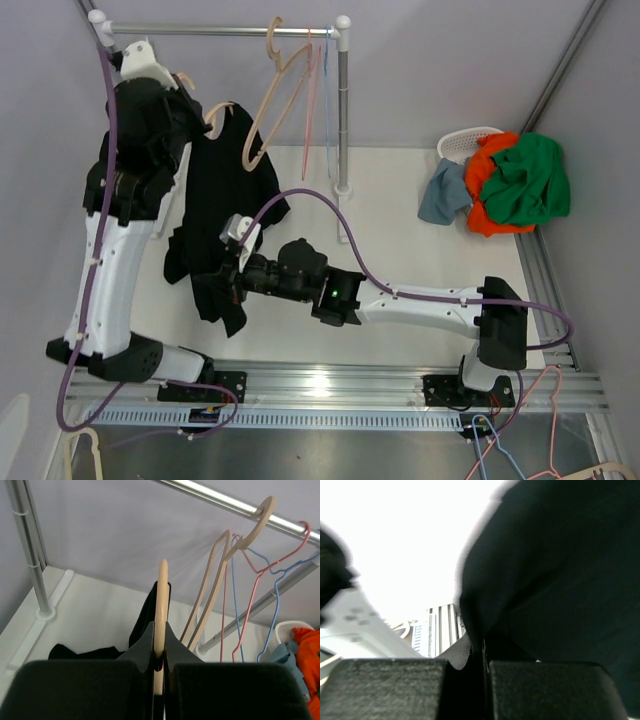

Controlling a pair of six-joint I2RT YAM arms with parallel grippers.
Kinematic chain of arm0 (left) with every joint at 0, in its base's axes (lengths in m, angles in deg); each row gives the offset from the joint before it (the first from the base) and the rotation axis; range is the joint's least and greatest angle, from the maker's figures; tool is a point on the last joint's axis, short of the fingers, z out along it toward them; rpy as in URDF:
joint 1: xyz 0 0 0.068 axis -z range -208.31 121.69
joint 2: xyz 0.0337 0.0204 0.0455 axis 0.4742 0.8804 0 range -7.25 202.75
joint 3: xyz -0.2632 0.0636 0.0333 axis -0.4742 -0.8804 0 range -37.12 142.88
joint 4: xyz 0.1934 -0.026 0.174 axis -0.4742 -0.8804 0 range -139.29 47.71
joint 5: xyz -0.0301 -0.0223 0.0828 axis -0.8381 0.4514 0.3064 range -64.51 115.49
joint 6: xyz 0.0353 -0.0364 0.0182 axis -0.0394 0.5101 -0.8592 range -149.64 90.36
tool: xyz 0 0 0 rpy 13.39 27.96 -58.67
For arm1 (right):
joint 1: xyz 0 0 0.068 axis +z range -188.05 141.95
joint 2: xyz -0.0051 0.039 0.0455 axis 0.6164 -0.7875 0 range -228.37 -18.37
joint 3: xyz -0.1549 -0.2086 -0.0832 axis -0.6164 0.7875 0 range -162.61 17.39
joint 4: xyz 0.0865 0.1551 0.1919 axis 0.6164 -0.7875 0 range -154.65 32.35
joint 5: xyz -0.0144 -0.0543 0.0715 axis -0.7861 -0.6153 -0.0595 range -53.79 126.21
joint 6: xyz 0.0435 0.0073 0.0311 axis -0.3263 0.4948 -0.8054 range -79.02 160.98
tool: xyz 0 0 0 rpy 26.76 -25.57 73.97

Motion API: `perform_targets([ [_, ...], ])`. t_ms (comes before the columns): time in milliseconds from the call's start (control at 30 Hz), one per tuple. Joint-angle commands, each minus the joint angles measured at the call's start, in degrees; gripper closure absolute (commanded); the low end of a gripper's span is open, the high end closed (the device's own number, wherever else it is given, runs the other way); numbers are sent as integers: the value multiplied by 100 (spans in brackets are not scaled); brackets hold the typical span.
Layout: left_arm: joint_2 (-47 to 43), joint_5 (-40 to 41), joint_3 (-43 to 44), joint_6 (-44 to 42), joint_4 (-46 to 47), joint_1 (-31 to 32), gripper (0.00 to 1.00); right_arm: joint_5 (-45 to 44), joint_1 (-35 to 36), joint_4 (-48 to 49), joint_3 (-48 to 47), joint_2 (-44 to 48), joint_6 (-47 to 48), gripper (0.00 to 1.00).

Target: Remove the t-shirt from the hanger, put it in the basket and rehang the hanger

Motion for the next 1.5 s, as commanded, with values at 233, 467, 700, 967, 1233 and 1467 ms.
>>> perform_targets([
  [233,535,-648,309,51,-1528,26,100,447,989,-1005,-397,733,1337,100],
  [467,984,-1350,206,16,-1960,-88,99,500,1921,-1972,-284,1067,1883,100],
  [700,1335,-1940,195,69,-2021,-325,100,571,2335,-2139,112,1305,1778,100],
  [967,1467,-2125,731,-19,-2276,-439,99,1289,2343,-2657,165,1200,1576,100],
  [1233,2706,-2652,2646,-107,-3084,-870,100,1653,2466,-3028,182,804,1181,100],
  [1467,1392,-3337,1140,77,-2280,-686,99,-627,2142,-1703,1147,1540,1023,100],
])
